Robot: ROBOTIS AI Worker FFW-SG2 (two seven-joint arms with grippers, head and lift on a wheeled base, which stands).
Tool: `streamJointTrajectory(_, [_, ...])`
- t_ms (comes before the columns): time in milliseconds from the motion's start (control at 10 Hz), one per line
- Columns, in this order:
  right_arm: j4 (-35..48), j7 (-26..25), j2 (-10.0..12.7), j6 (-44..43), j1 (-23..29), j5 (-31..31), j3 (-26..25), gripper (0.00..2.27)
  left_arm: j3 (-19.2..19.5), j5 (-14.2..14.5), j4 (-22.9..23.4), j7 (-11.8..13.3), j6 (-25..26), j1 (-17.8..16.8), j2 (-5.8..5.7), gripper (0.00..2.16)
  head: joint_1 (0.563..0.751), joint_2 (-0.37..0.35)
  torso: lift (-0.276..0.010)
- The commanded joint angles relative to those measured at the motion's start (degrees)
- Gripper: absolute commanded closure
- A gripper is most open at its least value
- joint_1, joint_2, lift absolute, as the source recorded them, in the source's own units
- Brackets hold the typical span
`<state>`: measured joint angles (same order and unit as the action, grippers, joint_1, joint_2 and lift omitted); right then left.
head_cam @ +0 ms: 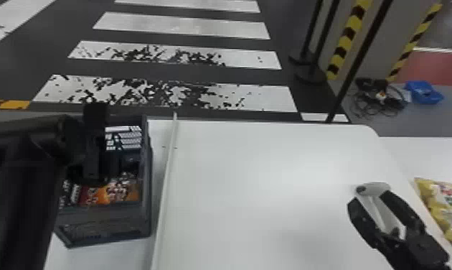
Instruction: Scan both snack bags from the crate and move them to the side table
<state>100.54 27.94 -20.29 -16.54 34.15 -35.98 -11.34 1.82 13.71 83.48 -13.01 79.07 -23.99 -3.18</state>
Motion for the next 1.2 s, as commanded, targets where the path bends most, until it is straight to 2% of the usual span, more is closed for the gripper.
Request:
streamJointTrajectory(0, [-0.1, 0.0, -0.1, 0.0, -0.2, -0.2, 0.0, 0.12, 0.1, -0.2, -0.2, 0.0, 0.2, 0.8, 0.02, 0.11, 0.695, -0.100, -0.095])
streamJointTrajectory(300, [-0.3, 0.4, 0.0, -1.4, 0.5, -0.6, -0.1, 0.12, 0.2, -0.8, -3.2, 0.4, -1.4, 1.8, -0.07, 0.16, 0.695, -0.100, -0.095])
streamJointTrajectory(400, [-0.2, 0.5, 0.0, -2.1, 0.8, -0.6, -0.1, 0.12, 0.2, -1.1, -4.5, 0.8, -3.2, 2.1, -0.16, 0.60, 0.695, -0.100, -0.095])
streamJointTrajectory(500, [-0.2, 0.5, 0.1, -2.3, 1.1, -0.7, -0.1, 0.12, 0.1, -1.2, -5.0, 0.3, -3.2, 2.1, -0.16, 1.73, 0.695, -0.101, -0.095])
streamJointTrajectory(600, [0.0, 0.4, 0.1, -2.3, 1.2, -0.7, -0.1, 0.12, 0.1, -1.4, -4.6, 1.4, -2.5, 2.1, -0.51, 2.03, 0.695, -0.099, -0.095])
streamJointTrajectory(900, [1.2, 0.3, 0.5, -2.3, 1.3, -0.8, -0.1, 0.12, 0.9, -1.4, -0.6, 2.9, 1.4, 3.6, -0.95, 2.13, 0.695, -0.098, -0.095])
streamJointTrajectory(1100, [1.2, 0.4, 0.6, -2.3, 1.3, -0.9, -0.1, 0.12, 1.8, -1.3, 4.5, 3.9, 2.5, 5.5, -1.13, 2.13, 0.695, -0.092, -0.095])
